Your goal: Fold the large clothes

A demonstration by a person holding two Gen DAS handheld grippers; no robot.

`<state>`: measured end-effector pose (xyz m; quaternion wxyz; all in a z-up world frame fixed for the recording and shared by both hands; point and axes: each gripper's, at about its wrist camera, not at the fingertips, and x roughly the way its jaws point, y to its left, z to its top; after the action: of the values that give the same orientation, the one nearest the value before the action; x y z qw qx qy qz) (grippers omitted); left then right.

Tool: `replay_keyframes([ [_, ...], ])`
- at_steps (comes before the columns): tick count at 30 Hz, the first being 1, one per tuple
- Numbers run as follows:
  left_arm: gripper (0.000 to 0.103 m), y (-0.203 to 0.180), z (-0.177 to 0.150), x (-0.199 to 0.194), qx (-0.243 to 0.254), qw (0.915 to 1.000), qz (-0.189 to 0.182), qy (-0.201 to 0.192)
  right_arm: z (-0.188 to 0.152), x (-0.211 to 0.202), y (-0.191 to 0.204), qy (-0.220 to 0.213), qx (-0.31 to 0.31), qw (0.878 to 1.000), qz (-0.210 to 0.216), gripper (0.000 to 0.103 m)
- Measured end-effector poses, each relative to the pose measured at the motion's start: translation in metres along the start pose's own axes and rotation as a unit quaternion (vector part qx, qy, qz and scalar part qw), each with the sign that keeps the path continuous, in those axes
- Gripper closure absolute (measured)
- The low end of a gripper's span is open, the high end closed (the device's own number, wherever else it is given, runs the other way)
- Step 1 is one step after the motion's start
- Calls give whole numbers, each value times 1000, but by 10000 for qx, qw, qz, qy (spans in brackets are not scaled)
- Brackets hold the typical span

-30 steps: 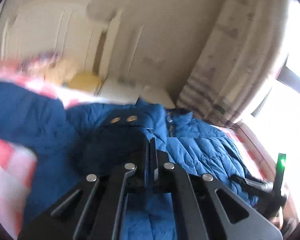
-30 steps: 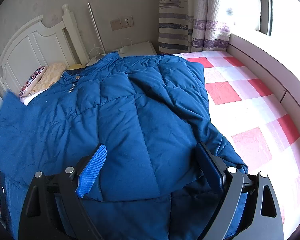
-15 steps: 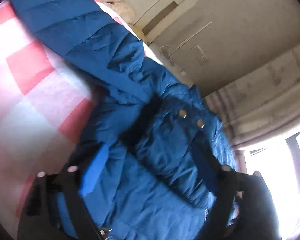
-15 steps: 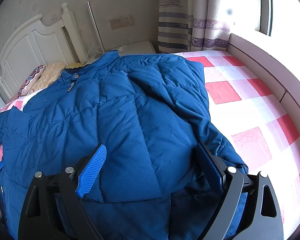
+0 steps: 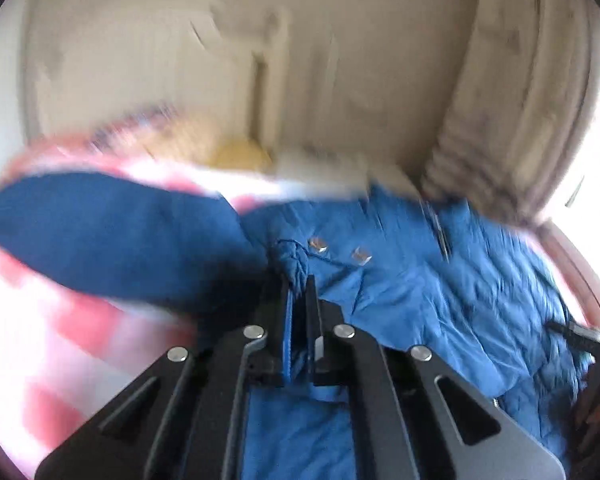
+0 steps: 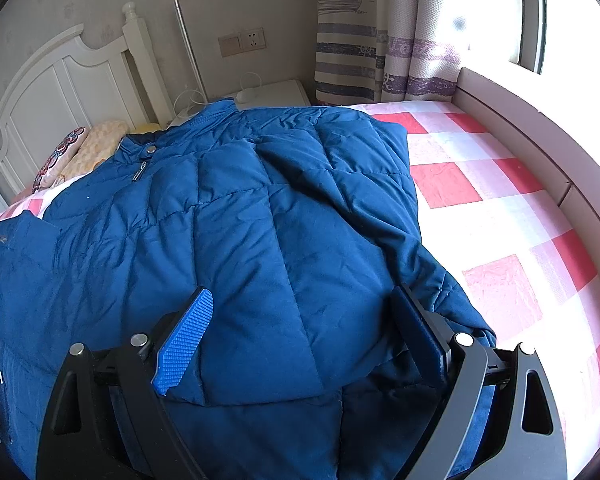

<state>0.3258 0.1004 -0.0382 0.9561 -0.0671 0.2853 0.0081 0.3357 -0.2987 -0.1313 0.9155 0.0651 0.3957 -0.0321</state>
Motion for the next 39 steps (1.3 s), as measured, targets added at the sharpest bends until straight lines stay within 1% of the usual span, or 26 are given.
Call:
replay_keyframes([
  [1, 98, 3, 1, -6, -43, 10000, 67, -7, 0, 0, 1, -2, -21, 10000, 27, 16],
  [2, 93, 4, 0, -6, -23, 9997, 130, 218, 0, 0, 1, 4, -26, 10000, 11, 16],
  [3, 92, 1, -4, 2, 155, 9978, 306, 572, 0, 1, 1, 19, -20, 10000, 2, 16],
  [4, 73, -6, -13, 18, 610, 9904, 565, 1106, 0, 1, 0, 30, -14, 10000, 5, 16],
  [5, 47, -11, -24, 32, 1006, 9818, 741, 1433, 0, 1, 0, 28, -14, 10000, 9, 16],
  [6, 38, -12, -31, 35, 1231, 9787, 1007, 1297, 0, 1, 0, 29, -19, 10000, 3, 16],
  [7, 22, -9, -35, 29, 1341, 9773, 1256, 1051, 0, 1, 1, 30, -22, 10000, -6, 16],
  [8, 12, -9, -35, 26, 1382, 9766, 1357, 933, 0, 1, 1, 31, -31, 10000, -20, 16],
  [9, 9, -8, -34, 24, 1381, 9770, 1373, 865, 1, 1, 2, 32, -42, 10000, -36, 16],
  [10, 5, -9, -31, 24, 1313, 9794, 1264, 872, 1, 2, 2, 37, -55, 10000, -54, 16],
  [12, 4, -3, -27, 28, 1133, 9826, 1046, 1030, 0, 1, 4, 37, -94, 9999, -113, 16],
  [15, 4, -5, -31, 30, 1191, 9814, 1097, 1030, 4, -9, 17, -53, -300, 9977, -611, 16],
  [16, 3, -2, -32, 30, 1178, 9817, 1109, 1008, 6, -14, 26, -128, -410, 9970, -640, 16],
  [18, 3, -7, -38, 35, 1101, 9828, 1080, 1011, 12, -24, 56, -232, -770, 9959, -411, 16],
  [20, 2, -4, -40, 36, 981, 9842, 1032, 1054, 18, -22, 90, -116, -1251, 9915, -335, 16],
  [22, 2, 1, -41, 40, 840, 9857, 938, 1123, 23, -9, 120, 53, -1706, 9843, -446, 16],
  [23, 2, 4, -42, 41, 761, 9864, 887, 1157, 26, 5, 137, 127, -1919, 9795, -603, 16],
  [24, 2, 8, -42, 43, 658, 9871, 826, 1201, 27, 13, 143, 160, -1961, 9781, -674, 16],
  [25, 2, 10, -42, 45, 595, 9875, 781, 1231, 28, 32, 149, 317, -1933, 9777, -758, 16],
  [27, 2, 15, -42, 47, 480, 9883, 684, 1277, 28, 50, 145, 559, -1578, 9839, -629, 16],
  [28, 2, 15, -42, 48, 451, 9884, 663, 1291, 31, 52, 139, 630, -1308, 9882, -493, 16],
  [31, 2, 15, -43, 49, 430, 9882, 638, 1323, 31, 52, 131, 785, -1335, 9873, -352, 16],
  [33, 2, 16, -43, 50, 404, 9882, 613, 1341, 34, 49, 129, 867, -1213, 9882, -362, 16],
  [35, 2, 18, -44, 51, 353, 9885, 572, 1356, 37, 39, 132, 671, -1076, 9909, -451, 16],
  [37, 2, 18, -44, 51, 326, 9886, 549, 1365, 39, 29, 139, 295, -998, 9943, -237, 16],
  [39, 2, 18, -44, 51, 330, 9886, 554, 1362, 39, 30, 145, 217, -993, 9948, -111, 16],
])
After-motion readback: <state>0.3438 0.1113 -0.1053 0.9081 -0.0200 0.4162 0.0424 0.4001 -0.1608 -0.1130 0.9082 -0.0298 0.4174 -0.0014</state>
